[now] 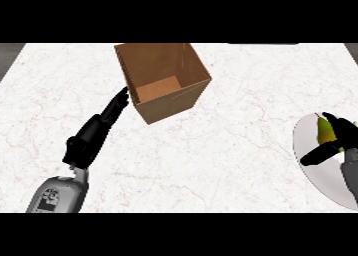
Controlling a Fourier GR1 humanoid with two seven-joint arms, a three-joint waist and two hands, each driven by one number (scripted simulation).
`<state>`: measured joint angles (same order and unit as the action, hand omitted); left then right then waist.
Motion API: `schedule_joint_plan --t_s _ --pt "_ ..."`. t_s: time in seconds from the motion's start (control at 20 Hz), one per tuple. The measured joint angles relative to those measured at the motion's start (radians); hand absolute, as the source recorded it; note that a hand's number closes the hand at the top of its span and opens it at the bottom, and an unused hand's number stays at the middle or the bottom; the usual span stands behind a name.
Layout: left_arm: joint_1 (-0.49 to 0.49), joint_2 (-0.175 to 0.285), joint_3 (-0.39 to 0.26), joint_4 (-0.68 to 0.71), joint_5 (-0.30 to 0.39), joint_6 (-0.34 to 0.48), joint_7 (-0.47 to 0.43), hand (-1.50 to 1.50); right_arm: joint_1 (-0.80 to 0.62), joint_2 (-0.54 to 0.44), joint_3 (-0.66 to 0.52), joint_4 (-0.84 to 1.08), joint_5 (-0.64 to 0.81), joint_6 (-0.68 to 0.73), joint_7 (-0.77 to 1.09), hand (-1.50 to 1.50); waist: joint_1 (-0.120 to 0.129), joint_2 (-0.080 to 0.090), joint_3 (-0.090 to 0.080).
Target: Pick the pear from the plate and place it in the cardboard box
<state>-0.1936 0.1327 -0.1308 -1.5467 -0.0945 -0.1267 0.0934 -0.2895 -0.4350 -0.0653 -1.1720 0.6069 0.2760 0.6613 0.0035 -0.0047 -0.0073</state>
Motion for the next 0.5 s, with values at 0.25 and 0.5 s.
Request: schedule_joint_plan --t_s 0.25,0.5 --pt "0.006 -0.014 0.005 -0.008 -0.007 -0.007 0.004 0.00 -0.006 -0.003 -0.011 0.024 0.017 -0.002 -0.048 1.50 0.002 -0.004 -0.007" --pt "-0.007 -0.016 0.017 0.010 -0.009 -0.019 -0.004 0.00 -0.032 -0.013 -0.004 0.078 0.060 -0.029 -0.110 1.50 0.003 -0.006 -0.011"
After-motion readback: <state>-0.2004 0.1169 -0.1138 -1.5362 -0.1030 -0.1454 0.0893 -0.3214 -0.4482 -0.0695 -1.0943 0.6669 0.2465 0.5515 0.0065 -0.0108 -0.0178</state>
